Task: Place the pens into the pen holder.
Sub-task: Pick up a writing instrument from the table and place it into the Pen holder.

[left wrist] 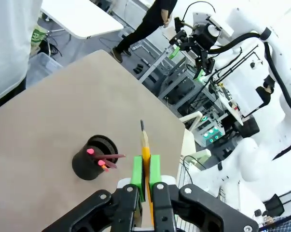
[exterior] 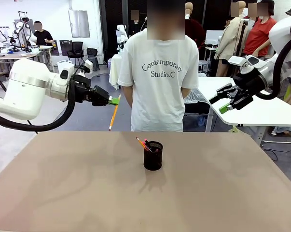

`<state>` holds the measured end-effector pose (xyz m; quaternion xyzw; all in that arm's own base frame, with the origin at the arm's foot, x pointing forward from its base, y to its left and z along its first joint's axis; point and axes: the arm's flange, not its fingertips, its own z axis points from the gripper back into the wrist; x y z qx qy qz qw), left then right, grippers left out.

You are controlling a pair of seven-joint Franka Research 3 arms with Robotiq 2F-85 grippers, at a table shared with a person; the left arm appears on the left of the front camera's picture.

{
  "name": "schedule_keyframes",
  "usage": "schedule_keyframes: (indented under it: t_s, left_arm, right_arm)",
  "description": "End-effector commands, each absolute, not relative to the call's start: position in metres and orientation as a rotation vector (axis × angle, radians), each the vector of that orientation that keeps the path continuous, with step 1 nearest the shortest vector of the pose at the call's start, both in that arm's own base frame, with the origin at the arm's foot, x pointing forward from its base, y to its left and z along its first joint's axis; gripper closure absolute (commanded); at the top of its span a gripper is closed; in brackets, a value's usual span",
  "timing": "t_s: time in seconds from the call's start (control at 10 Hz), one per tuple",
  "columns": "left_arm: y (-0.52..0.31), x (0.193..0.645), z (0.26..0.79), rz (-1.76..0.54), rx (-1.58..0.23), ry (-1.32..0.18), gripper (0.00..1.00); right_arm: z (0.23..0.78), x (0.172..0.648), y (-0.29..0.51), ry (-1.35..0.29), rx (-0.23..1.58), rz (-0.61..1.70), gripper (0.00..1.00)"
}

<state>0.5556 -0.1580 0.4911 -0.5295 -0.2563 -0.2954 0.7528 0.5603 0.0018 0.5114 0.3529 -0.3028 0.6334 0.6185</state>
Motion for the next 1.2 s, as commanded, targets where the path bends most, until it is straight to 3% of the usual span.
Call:
schedule_keyframes:
  t_s: [0.0,0.3,0.6,0.8,1.1]
  left_arm:
    - [-0.165,0.565,0.486,-0.613,-1.140,-0.557,1.00]
    - [-0.163,0.560,0.485,-0.633,-1.143,-0.558,1.00]
    - [-0.175,0.553,0.466,-0.729,-1.233,-0.851,1.00]
    - [-0.181,0.544,0.450,-0.798,-1.271,-0.884,1.00]
    - [-0.203,0.532,0.431,-0.935,-1.266,-1.127,1.00]
  right_arm:
    - [0.516,0.560,0.004,-0.685,0.818,1.447,0.00]
    - [0.516,0.560,0.004,-0.685,0.818,1.447,0.00]
    - [0.516,0.560,0.004,-0.685,0.818,1.447,0.00]
    - [0.516,0.560,0.004,-0.685,0.818,1.447,0.00]
    - [0.516,0.560,0.004,-0.685,0.818,1.447,0.00]
